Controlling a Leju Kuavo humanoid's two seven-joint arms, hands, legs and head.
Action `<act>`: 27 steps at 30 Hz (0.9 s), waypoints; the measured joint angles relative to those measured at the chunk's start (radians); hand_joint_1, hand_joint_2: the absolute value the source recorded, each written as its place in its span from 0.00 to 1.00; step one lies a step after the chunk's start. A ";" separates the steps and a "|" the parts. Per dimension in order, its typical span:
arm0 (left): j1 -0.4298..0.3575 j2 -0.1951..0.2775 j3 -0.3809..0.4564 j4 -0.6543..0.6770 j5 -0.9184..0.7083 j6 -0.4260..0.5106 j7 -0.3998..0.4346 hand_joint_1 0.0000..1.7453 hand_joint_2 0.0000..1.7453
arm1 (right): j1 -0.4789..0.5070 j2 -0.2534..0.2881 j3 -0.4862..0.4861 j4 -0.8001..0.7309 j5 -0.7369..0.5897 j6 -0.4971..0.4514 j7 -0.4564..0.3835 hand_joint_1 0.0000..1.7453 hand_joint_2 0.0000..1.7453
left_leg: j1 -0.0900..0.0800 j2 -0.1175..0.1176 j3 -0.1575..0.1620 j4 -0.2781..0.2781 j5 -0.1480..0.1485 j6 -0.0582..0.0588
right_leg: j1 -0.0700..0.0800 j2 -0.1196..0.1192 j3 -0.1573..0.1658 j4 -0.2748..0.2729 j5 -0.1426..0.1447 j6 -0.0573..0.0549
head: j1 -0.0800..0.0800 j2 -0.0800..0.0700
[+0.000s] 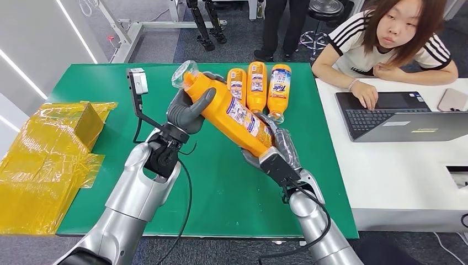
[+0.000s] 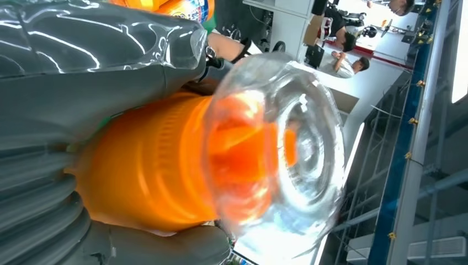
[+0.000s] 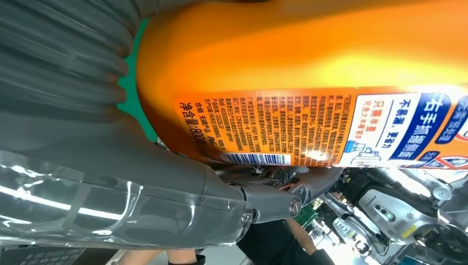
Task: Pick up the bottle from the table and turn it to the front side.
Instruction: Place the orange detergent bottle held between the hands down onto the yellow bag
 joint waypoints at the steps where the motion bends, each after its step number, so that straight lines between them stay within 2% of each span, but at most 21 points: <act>1: 0.000 -0.001 -0.001 -0.001 0.004 -0.002 0.001 1.00 1.00 | 0.000 0.000 -0.001 0.000 0.001 -0.001 0.000 1.00 1.00 | 0.000 0.000 0.000 0.000 0.000 0.000 | 0.000 0.000 0.000 0.000 0.000 0.000 | 0.000 0.000; 2: 0.000 -0.001 -0.002 -0.001 0.009 -0.005 0.002 1.00 1.00 | 0.001 0.000 -0.002 0.000 0.002 -0.002 0.000 0.96 1.00 | 0.000 0.000 0.000 0.000 0.000 0.000 | 0.000 0.000 0.000 0.000 0.000 0.000 | 0.000 0.000; 3: 0.001 -0.002 -0.003 -0.001 0.014 -0.008 0.004 1.00 1.00 | 0.001 0.000 -0.003 0.000 0.004 -0.002 0.000 0.79 1.00 | 0.000 0.000 0.000 0.000 0.000 0.000 | 0.000 0.000 0.000 0.000 0.000 0.000 | 0.000 0.000; 6: 0.001 -0.002 -0.005 -0.001 0.027 -0.021 0.011 1.00 1.00 | 0.001 -0.001 -0.008 0.000 0.005 -0.004 -0.001 0.15 1.00 | 0.000 0.000 0.000 0.000 0.000 0.000 | 0.000 0.000 0.000 0.000 0.000 0.000 | 0.000 0.000; 7: 0.001 -0.002 -0.006 -0.001 0.029 -0.026 0.012 1.00 1.00 | 0.002 -0.001 -0.011 -0.001 0.004 -0.005 0.000 0.06 1.00 | 0.000 0.000 0.000 0.000 0.000 0.000 | 0.000 0.000 0.000 0.000 0.000 0.000 | 0.000 0.000; 9: 0.001 -0.003 -0.011 -0.001 0.030 -0.031 0.013 1.00 1.00 | 0.002 -0.001 -0.016 -0.006 0.001 -0.005 0.002 0.00 1.00 | 0.000 0.000 0.000 0.000 0.000 0.000 | 0.000 0.000 0.000 0.000 0.000 0.000 | 0.000 0.000; 13: -0.003 -0.002 -0.026 -0.001 -0.055 0.013 -0.028 1.00 1.00 | 0.007 -0.002 -0.026 -0.024 -0.009 -0.003 0.004 0.00 1.00 | 0.000 0.000 0.000 0.000 0.000 0.000 | 0.000 0.000 0.000 0.000 0.000 0.000 | 0.000 0.000; 19: -0.066 0.025 -0.035 0.004 -0.417 0.204 -0.133 1.00 1.00 | 0.041 -0.009 -0.033 -0.078 -0.021 0.009 0.000 0.00 1.00 | 0.000 0.000 0.000 0.000 0.000 0.000 | 0.000 0.000 0.000 0.000 0.000 0.000 | 0.000 0.000; 23: -0.133 0.056 -0.033 0.019 -0.631 0.312 -0.168 1.00 1.00 | 0.062 -0.024 -0.033 -0.112 -0.045 0.020 -0.014 0.00 1.00 | 0.000 0.000 0.000 0.000 0.000 0.000 | 0.000 0.000 0.000 0.001 0.000 0.000 | 0.000 0.000; 27: -0.205 0.089 -0.033 0.048 -0.913 0.476 -0.184 1.00 1.00 | 0.065 -0.043 -0.033 -0.131 -0.090 0.022 -0.029 0.00 1.00 | 0.000 0.000 0.000 0.000 0.000 0.000 | 0.000 0.001 0.000 0.001 0.000 0.000 | 0.000 0.000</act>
